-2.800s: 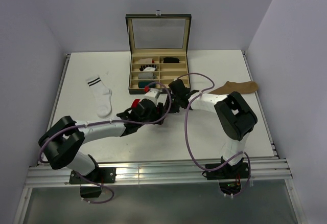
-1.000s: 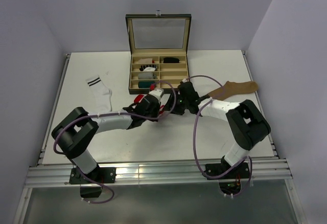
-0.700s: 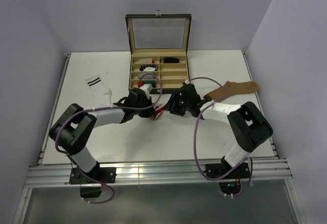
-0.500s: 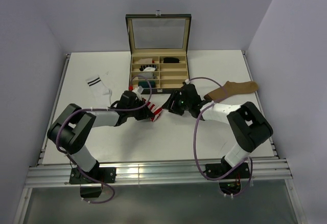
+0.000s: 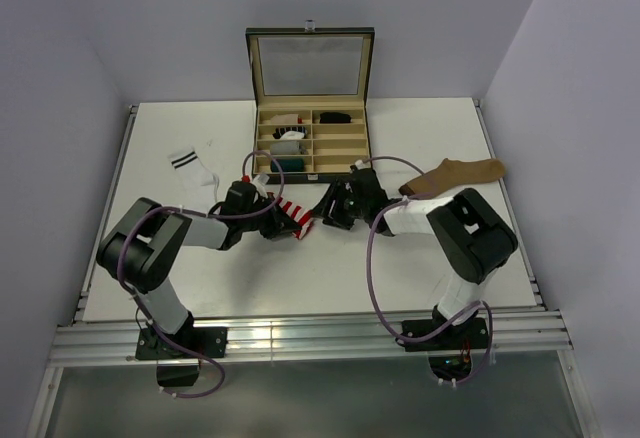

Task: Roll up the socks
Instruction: Roll the sock at the center of the board.

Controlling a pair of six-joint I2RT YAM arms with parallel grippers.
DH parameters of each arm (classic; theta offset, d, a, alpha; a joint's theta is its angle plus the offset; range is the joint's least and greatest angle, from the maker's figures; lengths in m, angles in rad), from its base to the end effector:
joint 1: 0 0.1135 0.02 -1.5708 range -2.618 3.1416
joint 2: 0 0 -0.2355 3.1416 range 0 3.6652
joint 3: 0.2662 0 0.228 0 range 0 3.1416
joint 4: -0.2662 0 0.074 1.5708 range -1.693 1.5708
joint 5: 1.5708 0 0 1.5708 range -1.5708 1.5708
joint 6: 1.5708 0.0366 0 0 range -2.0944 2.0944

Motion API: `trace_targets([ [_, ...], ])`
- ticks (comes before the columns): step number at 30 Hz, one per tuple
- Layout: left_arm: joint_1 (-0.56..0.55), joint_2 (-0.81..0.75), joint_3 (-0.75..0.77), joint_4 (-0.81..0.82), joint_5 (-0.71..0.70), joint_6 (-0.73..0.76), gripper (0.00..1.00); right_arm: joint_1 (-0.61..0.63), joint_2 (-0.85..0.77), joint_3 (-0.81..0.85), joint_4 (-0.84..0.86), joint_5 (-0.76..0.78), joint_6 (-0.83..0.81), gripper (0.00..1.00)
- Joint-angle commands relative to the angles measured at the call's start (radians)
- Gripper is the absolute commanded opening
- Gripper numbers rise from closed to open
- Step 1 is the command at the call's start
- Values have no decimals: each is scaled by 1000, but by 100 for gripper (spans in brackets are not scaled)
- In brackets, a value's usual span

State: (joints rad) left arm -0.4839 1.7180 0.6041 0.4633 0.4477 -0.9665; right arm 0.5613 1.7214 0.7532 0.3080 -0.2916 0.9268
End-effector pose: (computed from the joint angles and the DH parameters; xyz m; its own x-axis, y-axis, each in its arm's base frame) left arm 0.2498 -0.1492 0.1107 -0.9006 -0.3646 -0.2364 -0.0296 0.5942 -0.8038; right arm 0.2615 0.1769 0.1322 -0.8731 0.3558 -0.3332 -0.0063 0.6753 0.7375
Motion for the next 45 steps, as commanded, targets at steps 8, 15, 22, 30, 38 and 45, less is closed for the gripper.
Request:
trace_targets([
  [8, 16, 81, 0, -75, -6, -1, 4, 29, 96, 49, 111, -34, 27, 61],
  [15, 18, 97, 14, -91, -1, 3, 5, 28, 130, 83, 95, -23, 14, 51],
  [22, 18, 68, 20, -116, -23, 32, 11, 28, 127, 95, 34, -6, -16, 7],
  [30, -15, -128, 69, -255, -199, 205, 42, 31, 76, 156, -179, 63, -82, 0],
  [38, -243, -308, 92, -295, -622, 486, 49, 63, 66, 259, -372, 129, -117, 0],
  [45, -427, -267, 114, -232, -852, 626, 53, 77, 90, 291, -428, 118, -109, 0],
])
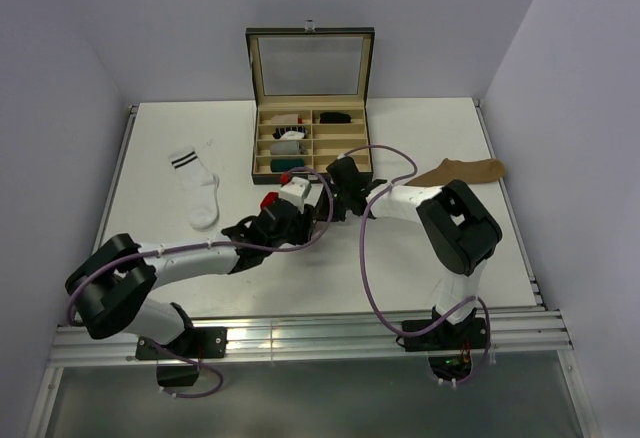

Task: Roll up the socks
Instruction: Roll the sock at the center of the board.

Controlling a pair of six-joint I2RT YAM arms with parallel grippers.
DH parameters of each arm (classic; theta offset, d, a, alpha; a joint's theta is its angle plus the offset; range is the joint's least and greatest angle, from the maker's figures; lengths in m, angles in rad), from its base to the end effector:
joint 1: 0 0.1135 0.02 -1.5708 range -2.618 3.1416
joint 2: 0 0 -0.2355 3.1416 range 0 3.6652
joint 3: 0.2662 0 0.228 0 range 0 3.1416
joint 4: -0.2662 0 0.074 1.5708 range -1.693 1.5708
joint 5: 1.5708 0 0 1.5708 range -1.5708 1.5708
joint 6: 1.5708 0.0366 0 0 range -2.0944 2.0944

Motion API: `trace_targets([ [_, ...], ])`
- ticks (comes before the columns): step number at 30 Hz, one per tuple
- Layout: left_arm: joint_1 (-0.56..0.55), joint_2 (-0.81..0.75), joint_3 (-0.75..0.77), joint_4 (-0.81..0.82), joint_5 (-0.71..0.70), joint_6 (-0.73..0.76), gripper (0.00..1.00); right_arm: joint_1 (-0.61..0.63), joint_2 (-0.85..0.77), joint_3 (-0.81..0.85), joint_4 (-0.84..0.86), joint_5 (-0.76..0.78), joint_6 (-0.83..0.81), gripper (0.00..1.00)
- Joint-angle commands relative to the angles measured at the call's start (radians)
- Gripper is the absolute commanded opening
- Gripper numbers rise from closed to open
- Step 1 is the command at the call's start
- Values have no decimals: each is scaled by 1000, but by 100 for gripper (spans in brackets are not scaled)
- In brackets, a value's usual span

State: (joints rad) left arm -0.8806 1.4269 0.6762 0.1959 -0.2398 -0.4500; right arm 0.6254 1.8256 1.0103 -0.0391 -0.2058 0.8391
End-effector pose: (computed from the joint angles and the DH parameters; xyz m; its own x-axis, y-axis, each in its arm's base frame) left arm 0.1857 -0.2112 0.1827 -0.5719 0.0290 -0.8198 0.4129 0.8738 -0.2571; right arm 0.2761 0.2086 0.1396 -0.9158 0.2371 -0.3241 -0.0006 0.8063 0.5916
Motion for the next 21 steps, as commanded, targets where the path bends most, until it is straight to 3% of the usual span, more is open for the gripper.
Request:
trace_targets([
  [1, -50, 38, 48, 39, -194, 132, 54, 14, -14, 36, -85, 32, -21, 0],
  [15, -156, 276, 146, -9, -319, 197, 52, 16, 1, 51, -100, 6, -21, 0],
  [21, -158, 363, 197, -91, -334, 192, 43, 16, 4, 56, -94, -9, -18, 0],
])
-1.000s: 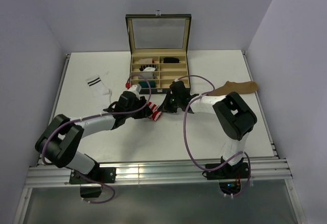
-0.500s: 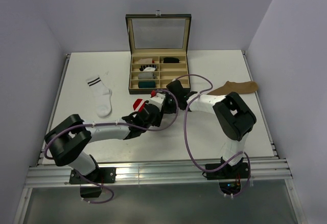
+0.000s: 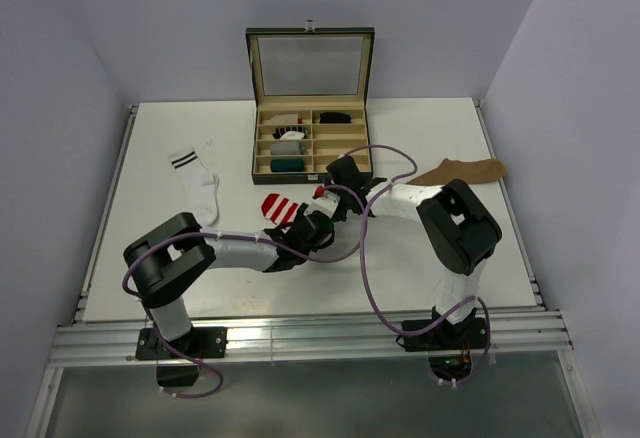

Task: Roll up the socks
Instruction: Roll the sock at the center of the board.

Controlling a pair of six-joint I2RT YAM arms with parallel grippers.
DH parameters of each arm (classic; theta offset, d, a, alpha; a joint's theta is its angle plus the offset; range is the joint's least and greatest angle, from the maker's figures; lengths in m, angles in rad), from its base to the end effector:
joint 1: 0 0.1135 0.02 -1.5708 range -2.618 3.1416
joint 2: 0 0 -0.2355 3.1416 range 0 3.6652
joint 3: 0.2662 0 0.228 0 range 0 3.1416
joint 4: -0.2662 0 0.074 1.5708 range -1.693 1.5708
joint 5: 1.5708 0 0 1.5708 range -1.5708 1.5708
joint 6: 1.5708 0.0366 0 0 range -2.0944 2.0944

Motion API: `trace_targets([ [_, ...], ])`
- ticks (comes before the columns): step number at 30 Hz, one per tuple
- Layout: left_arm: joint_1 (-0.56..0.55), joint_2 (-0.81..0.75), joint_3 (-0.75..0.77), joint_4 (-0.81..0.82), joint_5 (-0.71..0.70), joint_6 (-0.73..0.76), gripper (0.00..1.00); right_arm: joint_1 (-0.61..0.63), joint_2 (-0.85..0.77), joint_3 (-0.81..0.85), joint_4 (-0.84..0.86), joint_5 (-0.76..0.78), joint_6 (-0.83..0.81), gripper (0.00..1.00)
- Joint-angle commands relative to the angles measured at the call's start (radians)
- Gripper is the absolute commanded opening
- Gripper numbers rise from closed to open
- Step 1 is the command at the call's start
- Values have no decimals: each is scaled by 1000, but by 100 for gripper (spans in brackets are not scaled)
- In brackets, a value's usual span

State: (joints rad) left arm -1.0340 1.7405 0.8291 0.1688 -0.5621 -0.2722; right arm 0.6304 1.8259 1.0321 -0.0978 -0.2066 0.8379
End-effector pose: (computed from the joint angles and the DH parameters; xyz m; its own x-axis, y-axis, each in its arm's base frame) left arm 0.1800 -0.2644 0.1375 -0.4746 0.3527 -0.8065 0.4140 0.8980 0.1491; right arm 0.2746 0.2097 0.1411 -0.9267 0.2243 -0.3016 0.0115 0.8190 0.5737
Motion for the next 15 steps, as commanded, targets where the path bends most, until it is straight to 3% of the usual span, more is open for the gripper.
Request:
trace_targets([
  [1, -5, 62, 50, -75, -12, 14, 40, 11, 4, 36, -36, -13, -16, 0],
  [6, -5, 111, 70, -120, -19, 8, 23, 9, -7, 28, -14, -28, -13, 0],
  [9, -5, 105, 62, -120, -9, 10, 1, 6, -17, 10, 21, -48, 3, 0],
  [12, -5, 80, 58, -120, 13, 10, 1, -1, -46, -15, 62, -62, 15, 1],
  [15, 6, 47, 57, -126, 57, -1, 1, -17, -97, -59, 127, -62, 33, 15],
])
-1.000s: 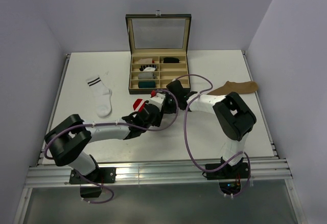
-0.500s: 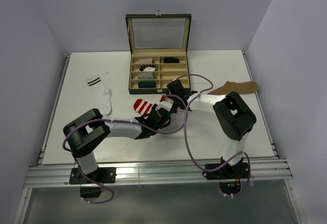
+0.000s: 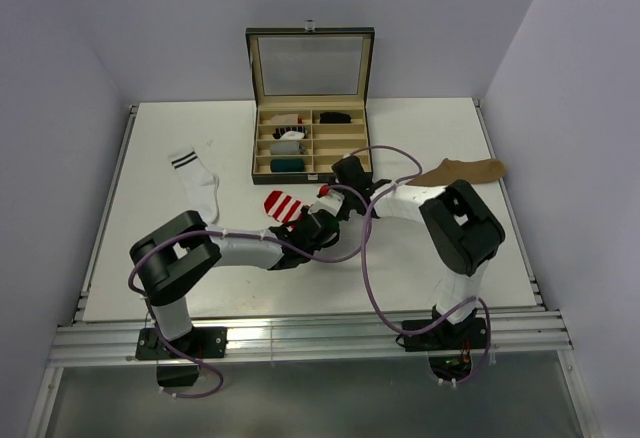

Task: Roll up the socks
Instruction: Roll the sock at the center of the board.

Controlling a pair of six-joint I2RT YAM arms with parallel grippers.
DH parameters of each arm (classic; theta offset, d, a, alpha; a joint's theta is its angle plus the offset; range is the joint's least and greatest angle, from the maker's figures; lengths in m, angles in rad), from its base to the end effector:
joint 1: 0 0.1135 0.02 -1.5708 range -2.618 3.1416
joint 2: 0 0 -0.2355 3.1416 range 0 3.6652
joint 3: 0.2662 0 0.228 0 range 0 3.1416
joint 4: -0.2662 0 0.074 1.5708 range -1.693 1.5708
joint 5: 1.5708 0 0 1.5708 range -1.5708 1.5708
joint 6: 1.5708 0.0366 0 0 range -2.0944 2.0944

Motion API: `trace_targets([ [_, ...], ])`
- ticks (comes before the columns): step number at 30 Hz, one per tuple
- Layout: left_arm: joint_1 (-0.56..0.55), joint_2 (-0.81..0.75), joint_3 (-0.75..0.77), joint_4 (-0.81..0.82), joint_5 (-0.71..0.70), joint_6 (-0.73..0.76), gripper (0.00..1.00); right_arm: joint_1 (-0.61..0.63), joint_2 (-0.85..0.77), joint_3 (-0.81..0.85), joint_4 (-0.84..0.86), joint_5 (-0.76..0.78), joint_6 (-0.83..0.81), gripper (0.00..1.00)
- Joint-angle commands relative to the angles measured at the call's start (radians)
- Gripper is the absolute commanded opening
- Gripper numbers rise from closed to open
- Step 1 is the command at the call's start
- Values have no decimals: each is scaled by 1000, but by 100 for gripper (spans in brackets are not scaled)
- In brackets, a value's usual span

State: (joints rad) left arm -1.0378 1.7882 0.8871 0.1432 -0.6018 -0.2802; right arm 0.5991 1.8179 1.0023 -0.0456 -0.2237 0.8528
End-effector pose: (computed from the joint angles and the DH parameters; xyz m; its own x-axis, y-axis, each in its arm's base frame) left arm 0.1855 -0.2737 0.1366 -0.4742 0.3552 -0.8056 0.3849 0.9066 0.1731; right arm 0.2791 0.2004 0.1396 -0.9162 0.2637 -0.3019 0.0316 0.7983 0.6014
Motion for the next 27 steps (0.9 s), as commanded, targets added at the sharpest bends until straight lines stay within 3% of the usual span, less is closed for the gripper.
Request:
trace_targets([
  [1, 15, -25, -2, -100, 112, 4, 1, 8, -104, -56, 93, -45, 23, 20],
  [2, 19, -38, -2, -102, 161, -4, 1, 2, -132, -66, 125, -51, 28, 30],
  [5, 53, -93, -8, -99, 270, -33, 1, -25, -180, -105, 167, -57, 40, 49],
  [11, 179, -157, -40, -84, 496, -138, 1, -58, -249, -182, 240, -32, 74, 68],
  [19, 381, -78, -42, -48, 870, -267, 1, -64, -238, -229, 302, -54, 89, 71],
  [27, 478, -29, -117, 91, 1070, -454, 1, -55, -183, -251, 369, -60, 120, 72],
])
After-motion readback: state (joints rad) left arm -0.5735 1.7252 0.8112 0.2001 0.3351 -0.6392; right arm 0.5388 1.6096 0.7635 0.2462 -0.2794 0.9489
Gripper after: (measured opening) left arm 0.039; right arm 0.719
